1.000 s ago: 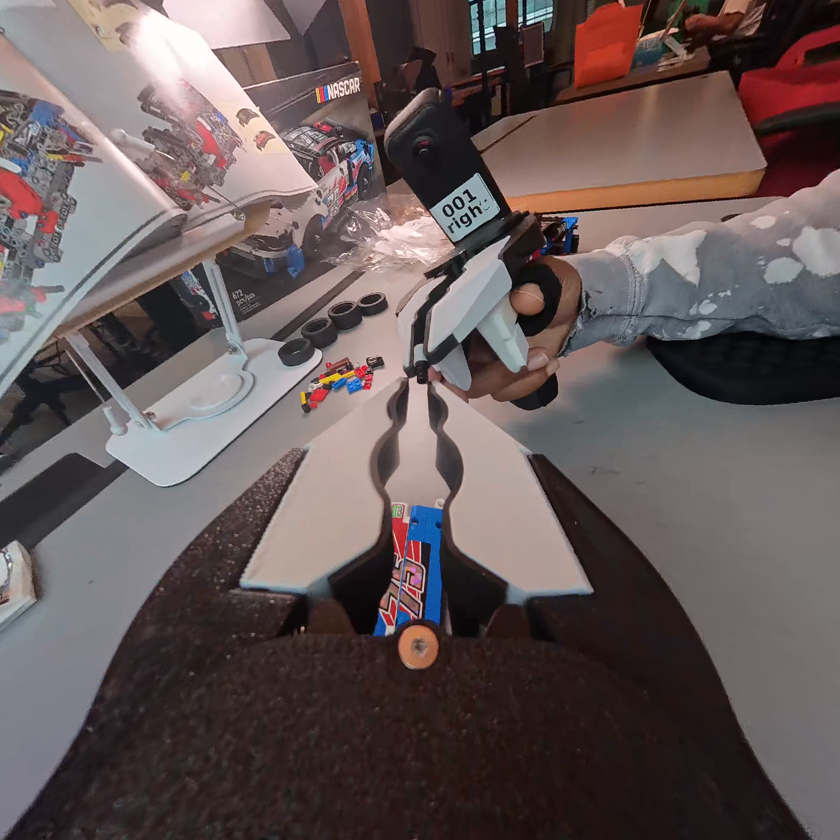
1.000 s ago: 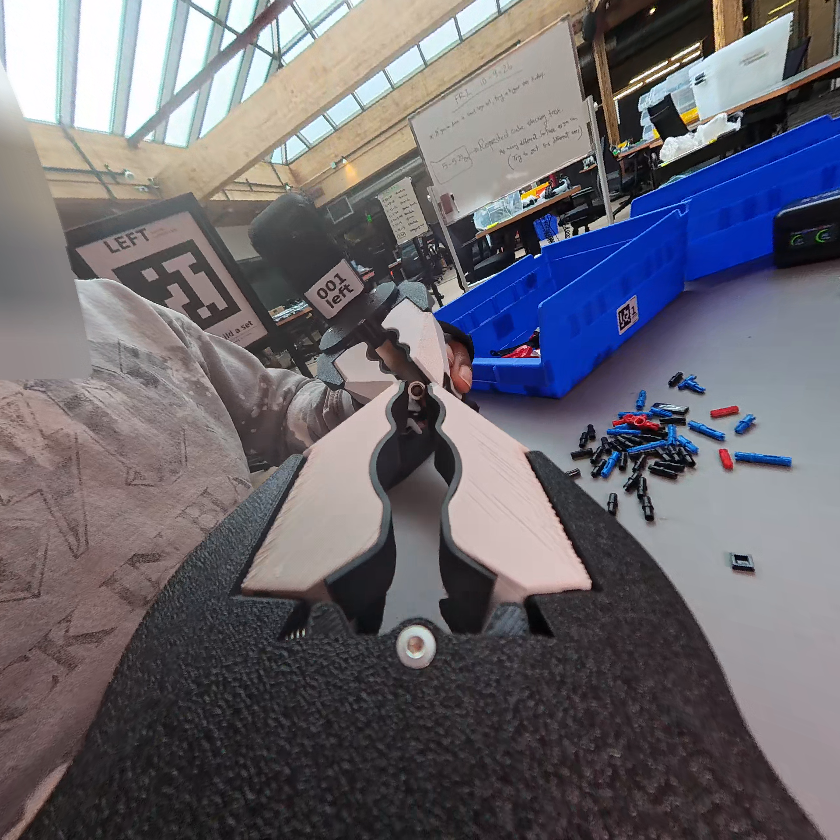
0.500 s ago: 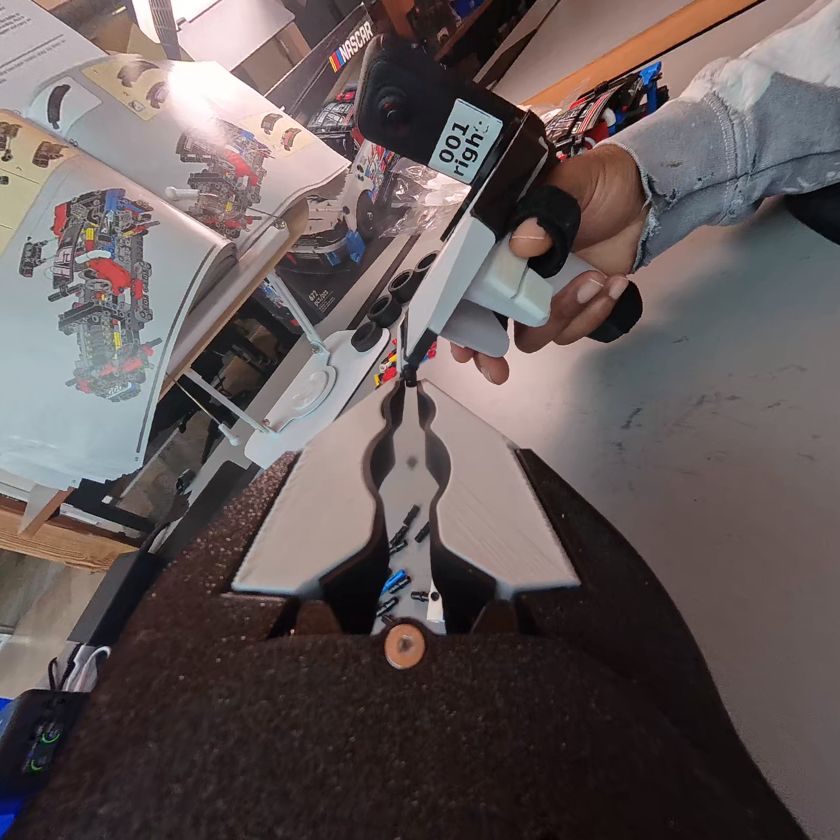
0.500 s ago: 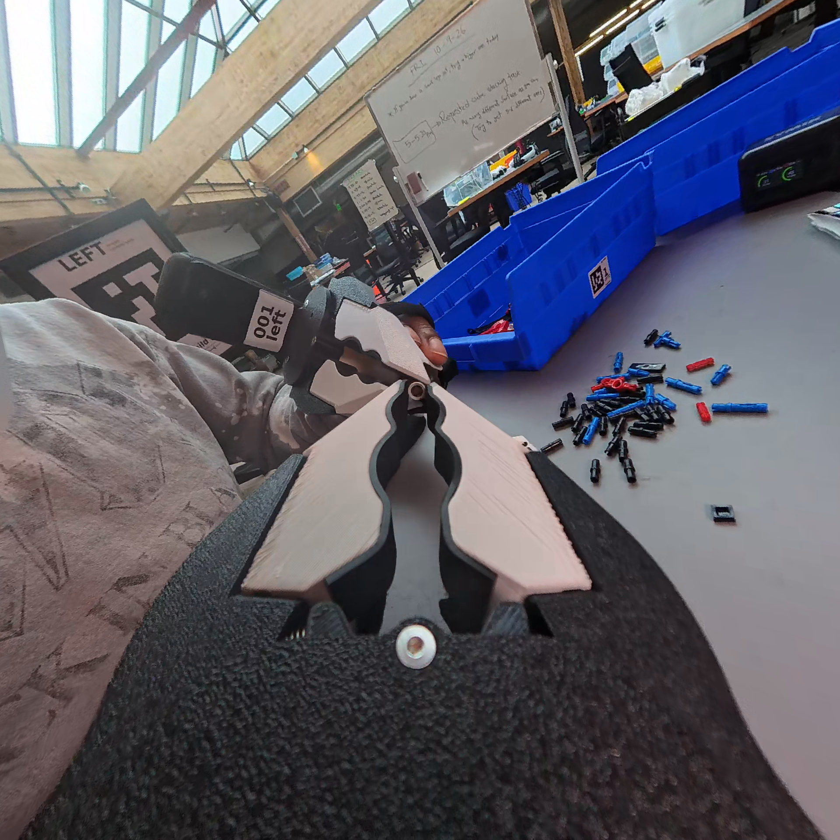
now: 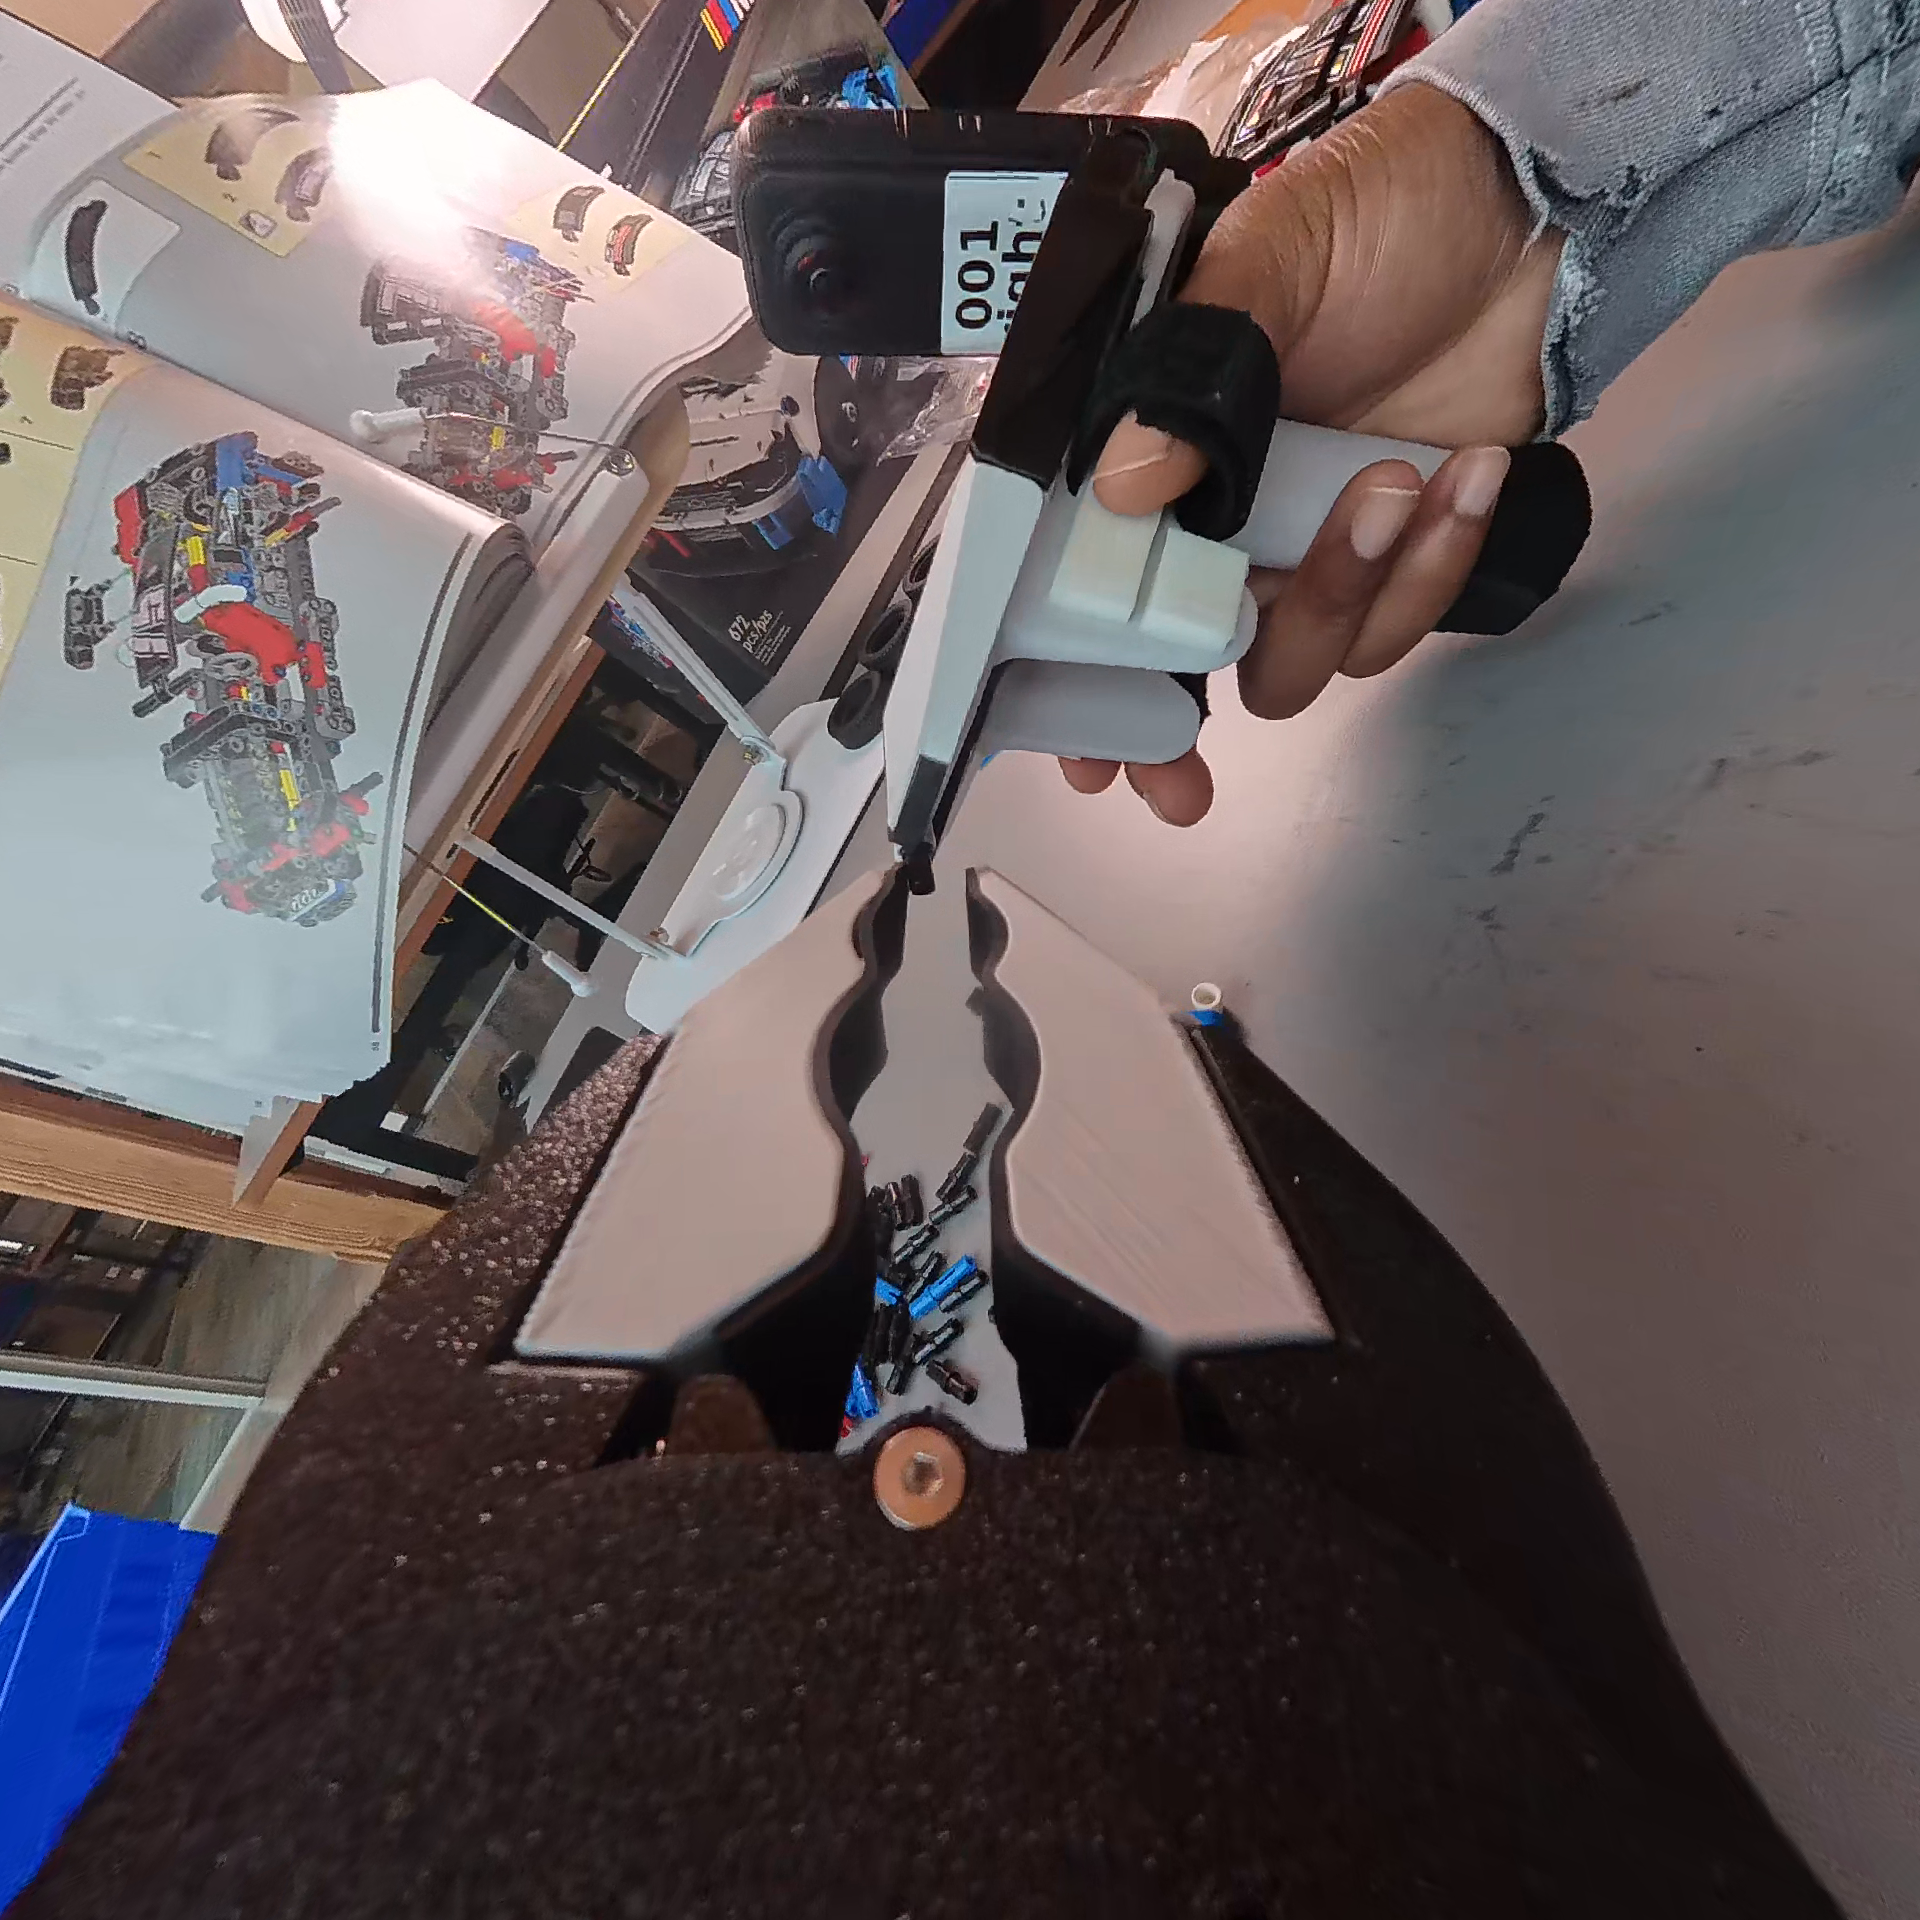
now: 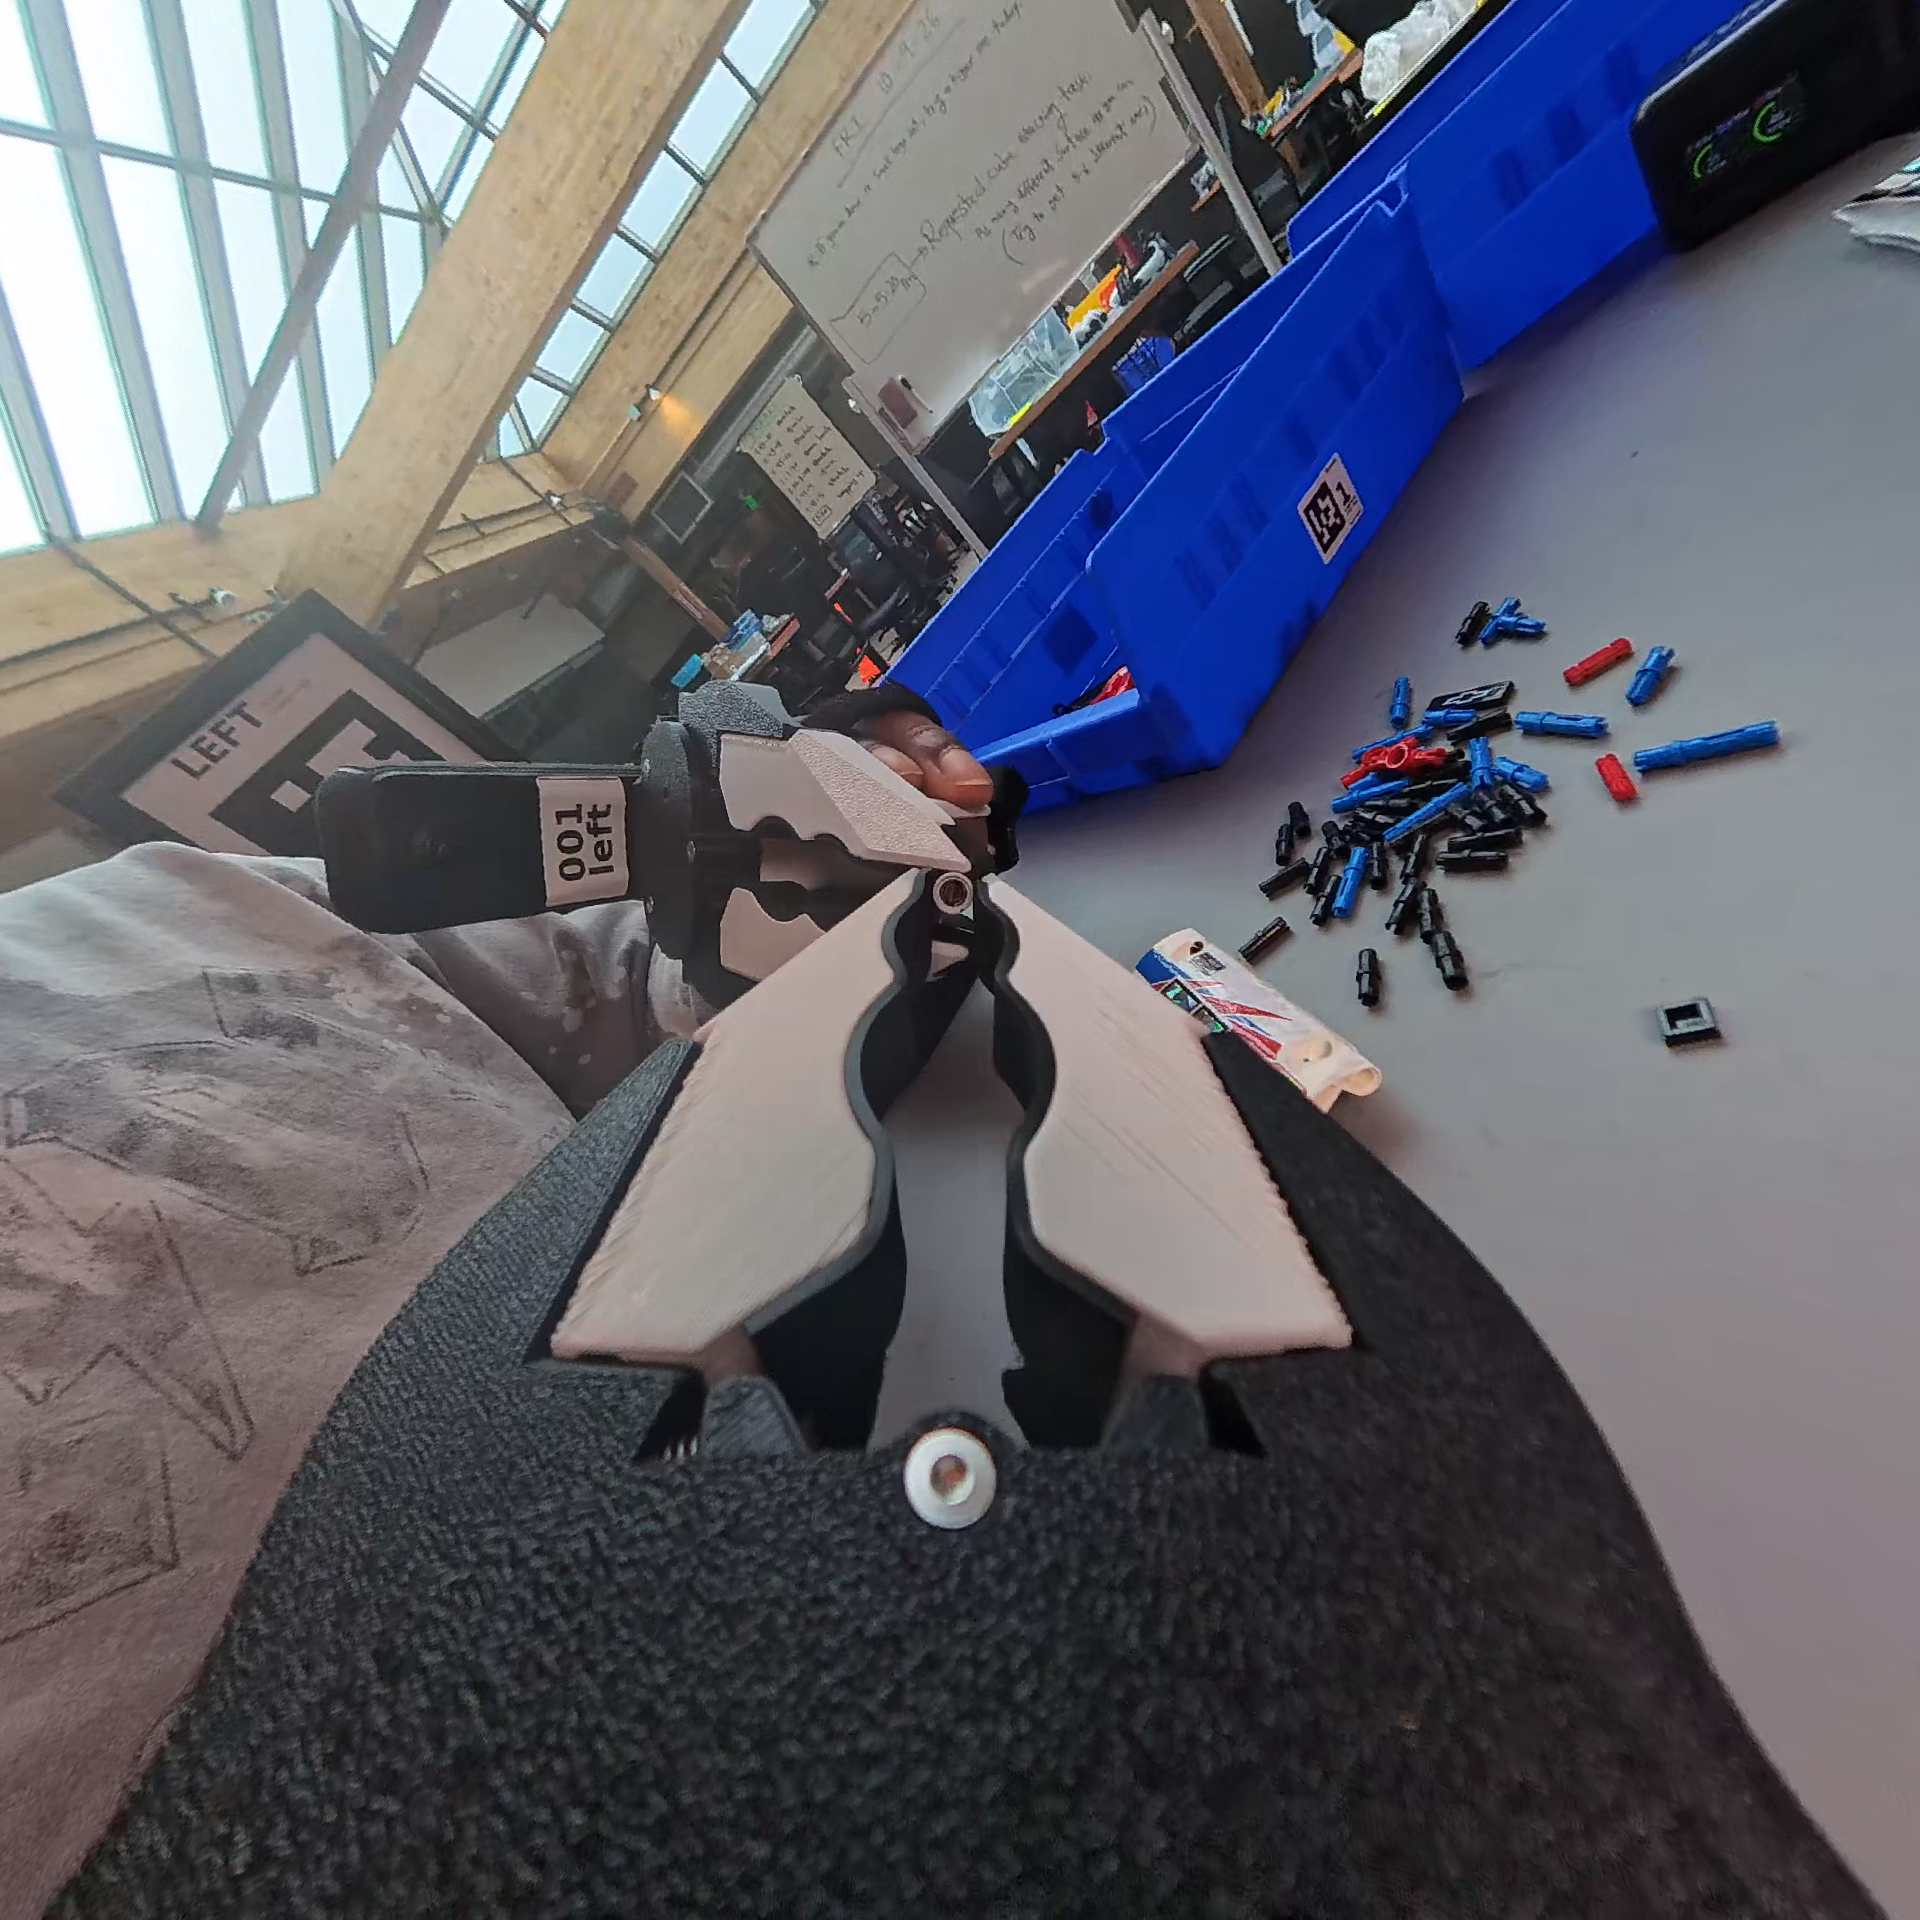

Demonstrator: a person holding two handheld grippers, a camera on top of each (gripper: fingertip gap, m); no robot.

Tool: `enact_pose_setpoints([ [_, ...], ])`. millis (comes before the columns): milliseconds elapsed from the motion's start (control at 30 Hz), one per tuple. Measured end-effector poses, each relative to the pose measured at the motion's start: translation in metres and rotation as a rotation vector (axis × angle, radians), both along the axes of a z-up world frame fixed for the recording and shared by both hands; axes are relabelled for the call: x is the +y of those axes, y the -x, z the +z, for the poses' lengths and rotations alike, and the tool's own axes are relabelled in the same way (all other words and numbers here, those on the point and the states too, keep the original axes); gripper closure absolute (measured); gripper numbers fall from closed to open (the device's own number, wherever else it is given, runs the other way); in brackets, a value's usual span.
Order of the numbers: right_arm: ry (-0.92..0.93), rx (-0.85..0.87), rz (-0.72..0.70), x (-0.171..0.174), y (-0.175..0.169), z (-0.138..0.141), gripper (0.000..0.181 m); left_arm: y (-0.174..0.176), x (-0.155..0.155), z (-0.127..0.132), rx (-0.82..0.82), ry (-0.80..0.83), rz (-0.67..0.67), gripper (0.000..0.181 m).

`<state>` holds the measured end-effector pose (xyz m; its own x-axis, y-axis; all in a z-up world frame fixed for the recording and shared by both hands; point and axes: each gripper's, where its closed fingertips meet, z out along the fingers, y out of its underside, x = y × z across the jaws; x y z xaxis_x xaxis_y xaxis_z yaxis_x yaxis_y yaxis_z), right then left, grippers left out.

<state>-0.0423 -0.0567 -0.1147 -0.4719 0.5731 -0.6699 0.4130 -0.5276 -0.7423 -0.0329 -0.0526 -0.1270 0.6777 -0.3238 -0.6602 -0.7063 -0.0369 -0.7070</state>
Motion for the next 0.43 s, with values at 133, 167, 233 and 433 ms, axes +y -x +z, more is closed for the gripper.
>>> enact_pose_setpoints([
  [133, 0.006, -0.014, 0.012, -0.0005, -0.001, -0.0019, 0.175, -0.0005, -0.0002, 0.0003, -0.047, 0.011, -0.013, 0.176],
  [167, 0.004, -0.022, 0.015, -0.0009, -0.0011, -0.0033, 0.174, 0.0, -0.0001, -0.0002, -0.052, 0.017, -0.013, 0.176],
  [233, 0.01, -0.032, 0.02, -0.0012, -0.0015, -0.0046, 0.174, -0.0002, -0.0005, -0.0016, -0.059, 0.029, -0.018, 0.177],
  [433, 0.007, -0.01, 0.009, -0.0006, -0.0002, 0.0007, 0.175, 0.0014, -0.0012, 0.0033, -0.201, 0.098, -0.024, 0.18],
])
